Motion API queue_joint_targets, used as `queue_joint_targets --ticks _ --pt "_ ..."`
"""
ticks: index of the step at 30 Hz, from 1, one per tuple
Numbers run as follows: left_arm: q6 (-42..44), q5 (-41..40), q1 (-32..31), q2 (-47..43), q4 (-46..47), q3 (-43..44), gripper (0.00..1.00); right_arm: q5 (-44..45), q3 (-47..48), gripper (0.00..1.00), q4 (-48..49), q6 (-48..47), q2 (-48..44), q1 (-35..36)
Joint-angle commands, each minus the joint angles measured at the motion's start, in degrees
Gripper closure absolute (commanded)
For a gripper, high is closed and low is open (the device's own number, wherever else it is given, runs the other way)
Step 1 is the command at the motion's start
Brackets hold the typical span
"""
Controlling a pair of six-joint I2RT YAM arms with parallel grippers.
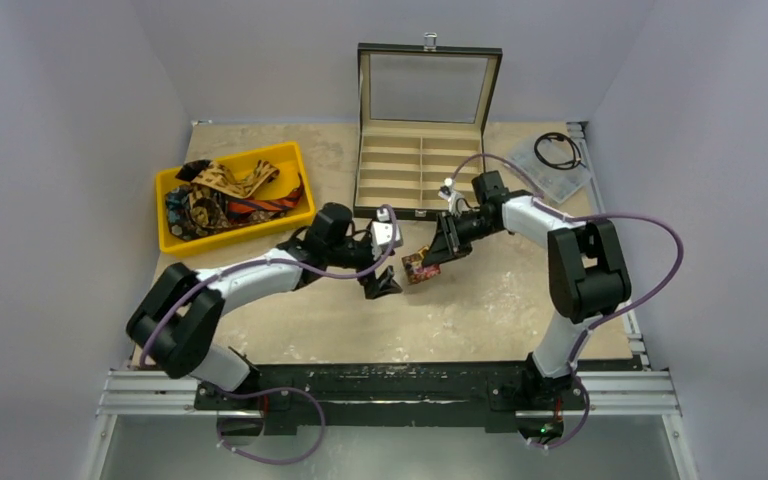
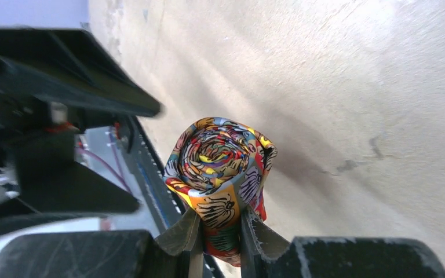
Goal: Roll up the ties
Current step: Pick up the tie at the center of the board, then place the tie in the storage box.
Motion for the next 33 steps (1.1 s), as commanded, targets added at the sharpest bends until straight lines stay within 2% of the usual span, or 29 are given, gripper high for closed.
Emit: queue_joint_targets --ticks 1,5,9,16,20,27,33 --pt "-2.42 8.42 5.02 -10.03 -9.67 -1.69 0.00 5.42 9.46 1.00 -15.47 -16.59 -3.72 -1.67" --pt "-1.73 9.27 8.18 -18.16 -17.76 -1.85 0.00 11.69 20.85 1.00 -25.43 -29.05 -3.49 -3.07" --pt "-3.71 6.13 10.24 -22.87 -20.08 -2.46 0.00 20.87 34.18 1.00 -31.83 -42.60 -1.97 -4.05" --pt "-8.01 0.94 11.74 -28.81 -19.21 -5.52 0.00 34.69 47.31 1.00 -30.15 -62.88 3.27 -4.08" --pt "-8.51 0.47 13.27 -31.46 -20.36 -6.83 0.00 37.49 54.99 1.00 -30.62 -68.86 10.44 -4.03" --pt "-7.66 -0.09 14.86 -33.14 -22.28 -8.09 0.00 41.54 64.88 1.00 -30.25 -73.43 20.29 -3.96" --pt "-7.49 0.36 14.98 -33.18 -22.31 -8.68 0.00 41.45 63.81 1.00 -30.73 -76.16 23.18 -3.76"
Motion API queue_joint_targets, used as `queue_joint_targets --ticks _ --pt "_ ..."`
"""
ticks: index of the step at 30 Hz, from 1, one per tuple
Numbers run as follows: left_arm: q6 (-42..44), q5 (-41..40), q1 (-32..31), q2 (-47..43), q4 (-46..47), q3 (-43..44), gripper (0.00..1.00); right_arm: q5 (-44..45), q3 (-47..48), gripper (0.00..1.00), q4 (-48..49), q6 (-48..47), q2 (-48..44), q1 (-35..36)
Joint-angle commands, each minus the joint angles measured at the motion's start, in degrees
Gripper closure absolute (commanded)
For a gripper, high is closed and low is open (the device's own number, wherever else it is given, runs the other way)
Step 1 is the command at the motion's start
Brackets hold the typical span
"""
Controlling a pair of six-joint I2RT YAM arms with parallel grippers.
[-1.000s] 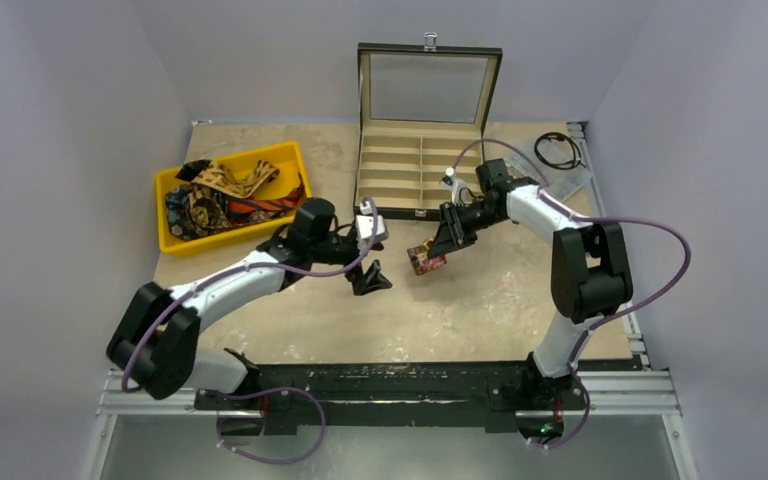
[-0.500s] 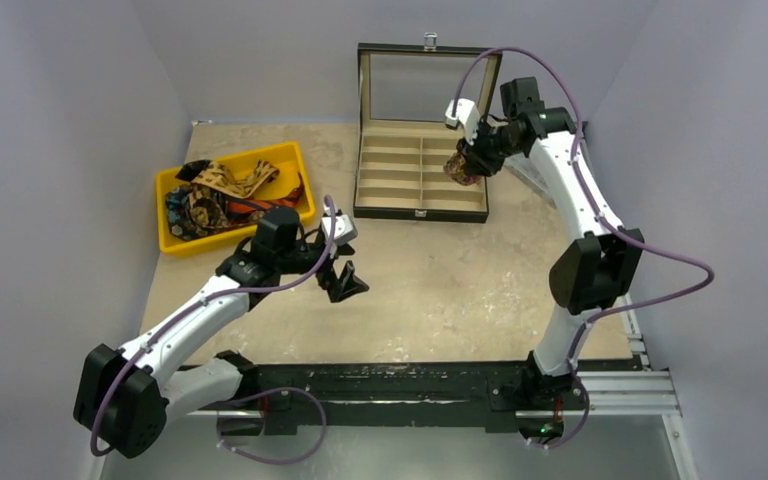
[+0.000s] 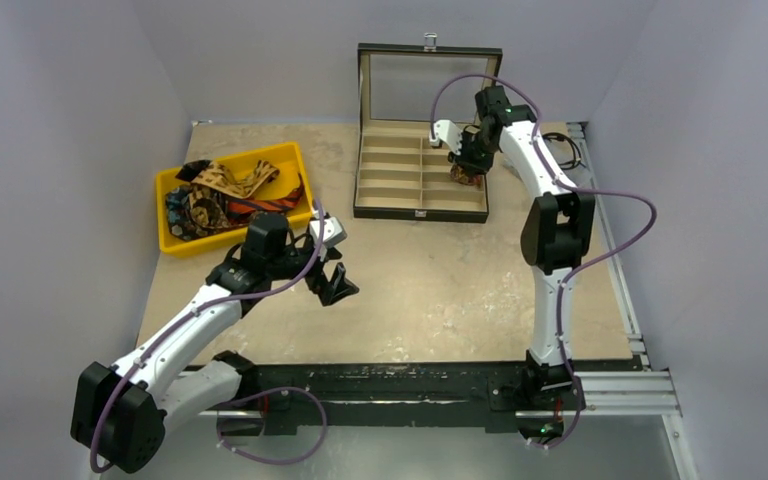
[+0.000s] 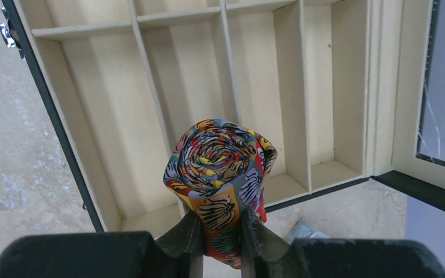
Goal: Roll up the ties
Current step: Place the tie in the storage box.
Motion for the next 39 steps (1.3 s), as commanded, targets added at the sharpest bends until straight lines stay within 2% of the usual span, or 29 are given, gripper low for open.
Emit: queue_joint_targets --ticks 1,6,17,20,22,28,39 --pt "-0.88 0.11 0.38 -0.81 0.43 -0.54 0.00 0.22 1.26 1.00 -1.41 -4.84 -1.74 0.33" --pt "-1.00 0.27 0.39 -0.30 0.70 -0.14 0.00 0.80 -2.76 1.00 -0.96 -8.27 -1.33 1.07" --pt "-0.45 0.84 0.43 -0.62 -1.39 -0.12 0.00 4.74 -0.07 1.00 -0.43 -10.23 4.95 2.43" --pt "-0.28 0.86 0.36 -0.80 -1.45 -0.29 0.00 5.45 0.84 0.97 -0.03 -10.27 6.44 2.77" --pt "-0.28 0.86 0.44 -0.86 -1.42 -0.30 0.00 5.73 1.34 0.91 0.07 -10.19 6.99 3.00" --pt "-0.06 0.86 0.37 -0.90 -1.37 -0.36 0.00 6.38 1.48 0.59 0.97 -9.70 5.43 3.38" --pt "-0.18 -0.08 0.37 -0.60 -0.44 -0.30 0.00 3.62 1.10 0.32 -0.79 -9.79 0.20 3.64"
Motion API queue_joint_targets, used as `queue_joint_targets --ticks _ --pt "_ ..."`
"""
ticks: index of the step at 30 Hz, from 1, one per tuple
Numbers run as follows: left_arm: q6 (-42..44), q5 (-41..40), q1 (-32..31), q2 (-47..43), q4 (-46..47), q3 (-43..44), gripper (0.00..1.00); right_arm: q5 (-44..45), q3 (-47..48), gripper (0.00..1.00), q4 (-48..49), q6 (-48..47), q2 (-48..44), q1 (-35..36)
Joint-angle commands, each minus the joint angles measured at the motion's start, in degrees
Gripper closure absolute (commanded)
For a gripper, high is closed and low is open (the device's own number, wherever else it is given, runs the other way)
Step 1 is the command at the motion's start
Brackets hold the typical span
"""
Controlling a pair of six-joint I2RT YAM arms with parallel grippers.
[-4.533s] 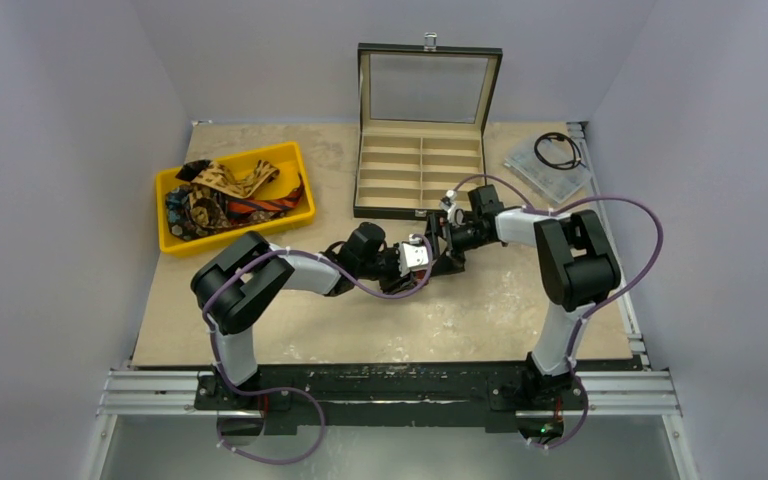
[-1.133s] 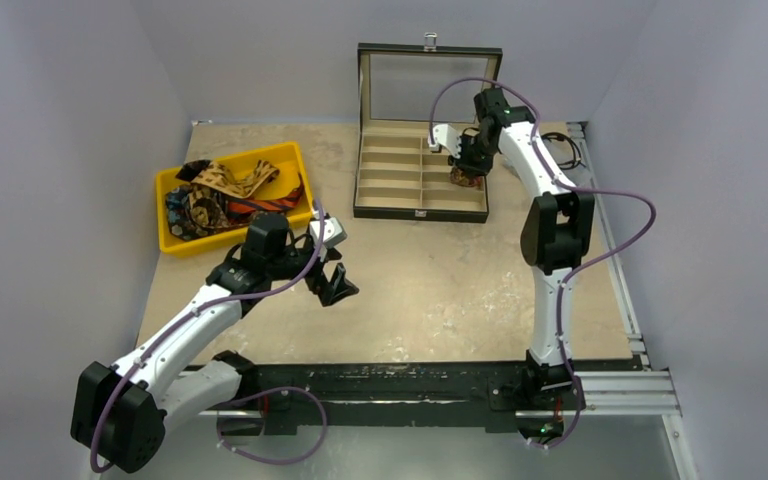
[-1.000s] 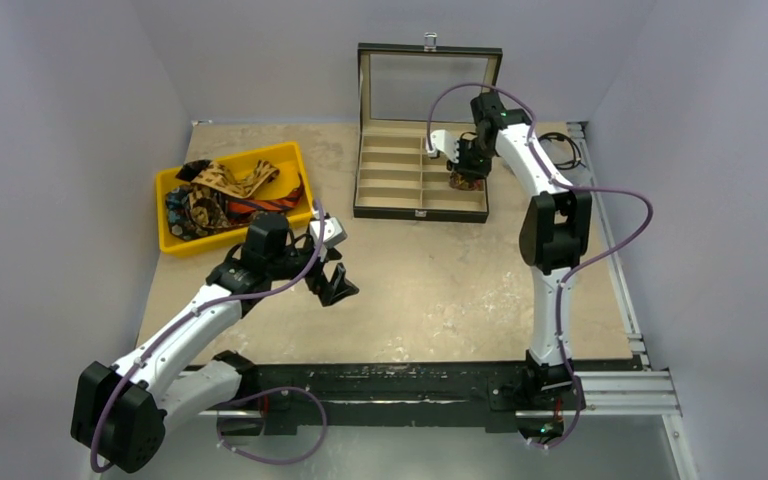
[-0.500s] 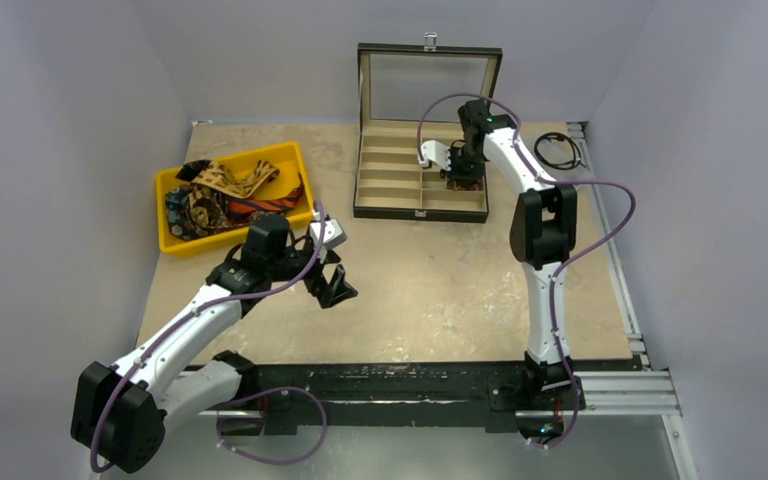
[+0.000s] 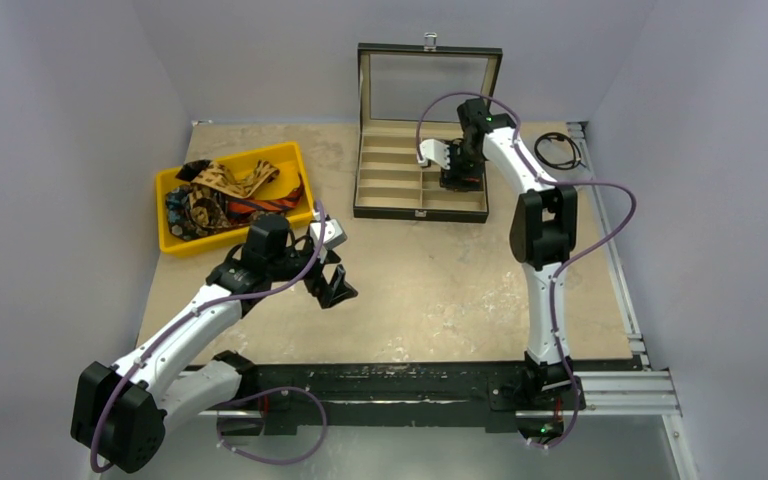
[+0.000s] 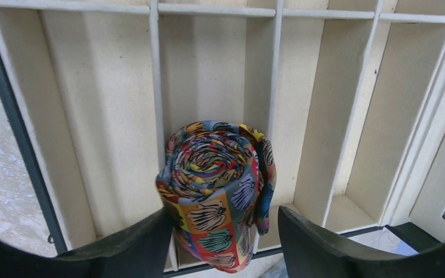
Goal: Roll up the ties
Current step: Place the tie in the storage box, then reset both arms
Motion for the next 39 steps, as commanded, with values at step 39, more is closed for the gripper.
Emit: queue_joint_targets --ticks 39 --pt "-5.59 -15.23 23.43 22.92 -30.91 35.33 0.00 -13.13 -47.72 0.02 30.78 67.70 -48.15 -11.27"
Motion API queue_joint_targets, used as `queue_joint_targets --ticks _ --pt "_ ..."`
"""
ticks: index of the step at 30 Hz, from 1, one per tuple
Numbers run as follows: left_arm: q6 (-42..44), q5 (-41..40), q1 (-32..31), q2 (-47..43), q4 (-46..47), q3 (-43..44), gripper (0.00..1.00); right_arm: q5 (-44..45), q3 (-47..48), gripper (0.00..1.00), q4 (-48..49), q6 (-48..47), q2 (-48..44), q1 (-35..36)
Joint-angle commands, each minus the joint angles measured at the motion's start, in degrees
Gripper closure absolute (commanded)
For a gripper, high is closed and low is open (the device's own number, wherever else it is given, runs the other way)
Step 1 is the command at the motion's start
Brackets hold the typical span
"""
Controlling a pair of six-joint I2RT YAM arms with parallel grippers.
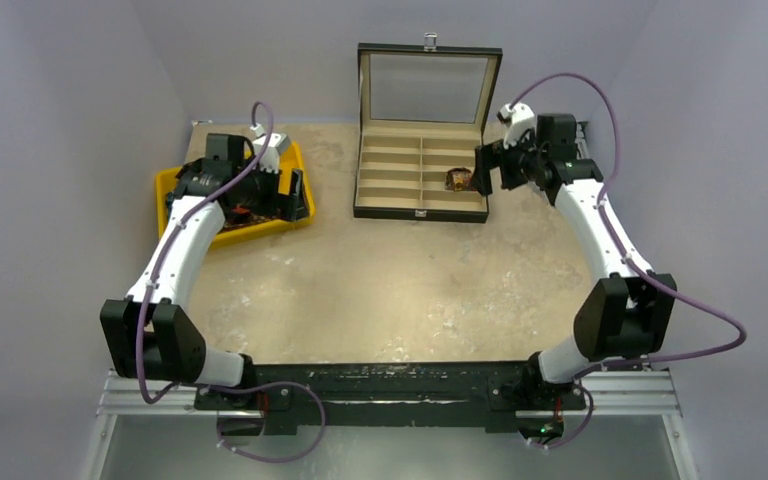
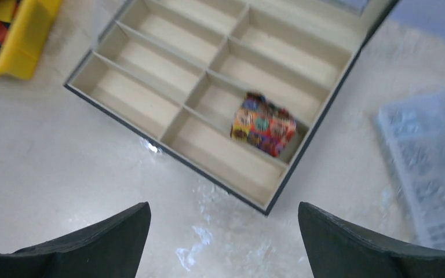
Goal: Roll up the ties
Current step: Reset both arms
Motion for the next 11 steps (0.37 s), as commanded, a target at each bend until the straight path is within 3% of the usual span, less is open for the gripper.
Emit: queue_joint_targets --ticks 1,8,11 --pt "0.13 -2.45 3.61 -1.83 -2.10 -4.06 0.00 1.03 -10.47 0.02 2.90 3.25 -4.04 -3.34" --pt "0.75 -6.93 4.24 -8.76 -0.13 -15.11 0.00 1.03 -19.98 0.02 4.08 3.03 -9.80 -4.65" --pt "1.28 -7.78 4.22 -10.72 0.20 -15.78 0.00 0.36 -21.61 0.02 4.50 2.97 -11.27 -4.70"
